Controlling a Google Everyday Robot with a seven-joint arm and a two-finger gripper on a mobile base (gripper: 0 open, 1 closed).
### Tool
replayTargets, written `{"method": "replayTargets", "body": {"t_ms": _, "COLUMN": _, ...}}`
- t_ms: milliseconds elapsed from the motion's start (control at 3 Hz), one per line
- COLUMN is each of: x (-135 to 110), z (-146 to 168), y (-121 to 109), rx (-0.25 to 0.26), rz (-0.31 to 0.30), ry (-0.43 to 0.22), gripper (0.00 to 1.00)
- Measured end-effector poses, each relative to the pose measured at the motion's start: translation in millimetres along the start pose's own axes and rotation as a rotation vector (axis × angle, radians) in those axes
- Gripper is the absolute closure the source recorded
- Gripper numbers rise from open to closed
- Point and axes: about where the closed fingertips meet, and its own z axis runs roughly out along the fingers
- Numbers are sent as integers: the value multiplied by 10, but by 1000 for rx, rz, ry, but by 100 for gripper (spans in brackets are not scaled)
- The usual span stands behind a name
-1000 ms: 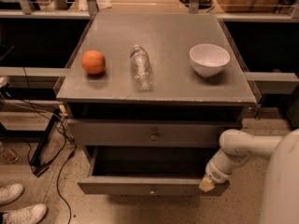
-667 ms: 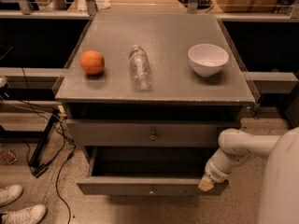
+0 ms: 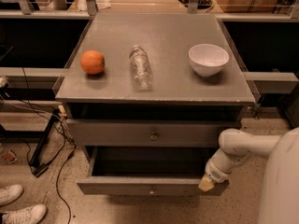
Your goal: Open middle drawer
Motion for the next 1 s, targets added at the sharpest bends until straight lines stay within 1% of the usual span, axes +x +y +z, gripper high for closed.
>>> {"method": "replayTargets", "body": {"t_ms": 667, "x": 0, "z": 1, "y": 0, "rx": 0, "rz": 0, "ry": 0, "gripper": 11}}
{"method": "replayTargets", "body": {"t_ms": 1000, "x": 4, "z": 13, "y": 8, "rx": -3, "rz": 0, "ry": 1, "gripper": 0}}
